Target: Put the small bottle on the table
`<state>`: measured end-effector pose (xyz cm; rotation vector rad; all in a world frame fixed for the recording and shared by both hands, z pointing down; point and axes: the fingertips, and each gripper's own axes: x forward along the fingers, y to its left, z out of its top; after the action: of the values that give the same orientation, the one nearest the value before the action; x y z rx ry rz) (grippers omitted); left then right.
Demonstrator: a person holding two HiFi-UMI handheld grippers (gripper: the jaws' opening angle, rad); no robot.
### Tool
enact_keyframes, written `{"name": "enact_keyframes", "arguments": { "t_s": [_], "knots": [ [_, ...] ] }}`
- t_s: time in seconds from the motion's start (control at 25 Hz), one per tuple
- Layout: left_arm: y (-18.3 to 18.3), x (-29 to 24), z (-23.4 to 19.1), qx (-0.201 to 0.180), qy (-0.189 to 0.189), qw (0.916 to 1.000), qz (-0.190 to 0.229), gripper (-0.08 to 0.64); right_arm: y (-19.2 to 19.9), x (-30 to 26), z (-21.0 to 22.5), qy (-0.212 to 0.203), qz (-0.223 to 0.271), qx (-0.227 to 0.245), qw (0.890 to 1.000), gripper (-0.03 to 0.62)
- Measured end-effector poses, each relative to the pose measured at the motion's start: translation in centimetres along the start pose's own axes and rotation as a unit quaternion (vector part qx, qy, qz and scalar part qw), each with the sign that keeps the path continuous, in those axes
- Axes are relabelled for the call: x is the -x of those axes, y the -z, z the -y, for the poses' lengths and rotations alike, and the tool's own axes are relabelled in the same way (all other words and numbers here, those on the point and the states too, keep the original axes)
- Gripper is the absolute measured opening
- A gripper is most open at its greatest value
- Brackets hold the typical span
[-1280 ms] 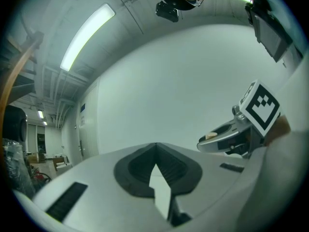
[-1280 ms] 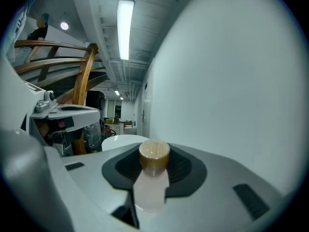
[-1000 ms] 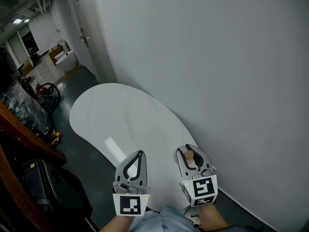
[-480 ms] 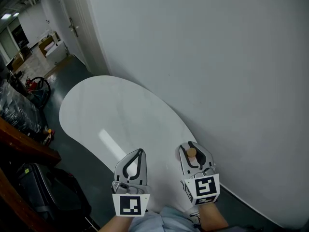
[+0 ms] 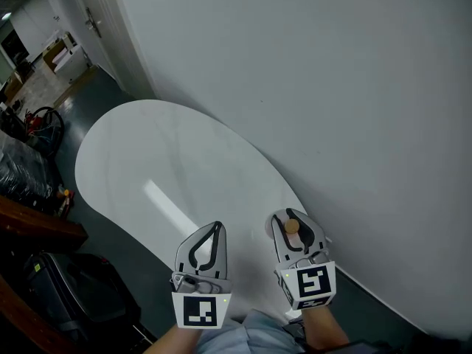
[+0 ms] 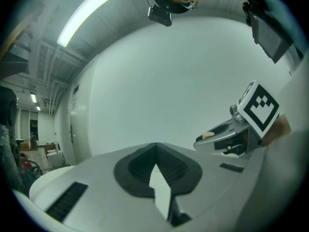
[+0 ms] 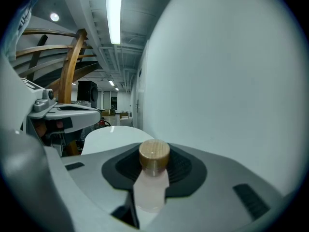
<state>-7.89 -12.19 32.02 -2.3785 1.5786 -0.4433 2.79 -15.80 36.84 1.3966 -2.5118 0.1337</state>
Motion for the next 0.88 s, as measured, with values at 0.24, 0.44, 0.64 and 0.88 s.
{"name": "enact_keyframes", "arguments": {
  "t_s": [0.24, 0.44, 0.64, 0.88],
  "knots": [
    [2.1, -1.3, -0.1, 0.022, 0.019, 0.9992, -0.028, 0.002, 1.7, -1.6, -0.2, 0.001, -0.03, -0.021, 0.999, 0.11],
    [3.7, -2.4, 0.2, 0.026, 0.039, 0.9979, -0.046, 0.002, 3.5, -2.7, 0.0, 0.0, -0.052, -0.031, 0.998, 0.11],
    [5.5, -2.9, 0.4, 0.112, 0.021, 0.991, -0.071, 0.002, 5.2, -3.8, -0.4, -0.003, -0.071, -0.04, 0.997, 0.11],
    [6.7, -3.4, 0.6, 0.068, 0.054, 0.9916, -0.096, 0.002, 6.7, -4.6, -0.8, -0.01, -0.091, -0.047, 0.995, 0.11]
  ]
}}
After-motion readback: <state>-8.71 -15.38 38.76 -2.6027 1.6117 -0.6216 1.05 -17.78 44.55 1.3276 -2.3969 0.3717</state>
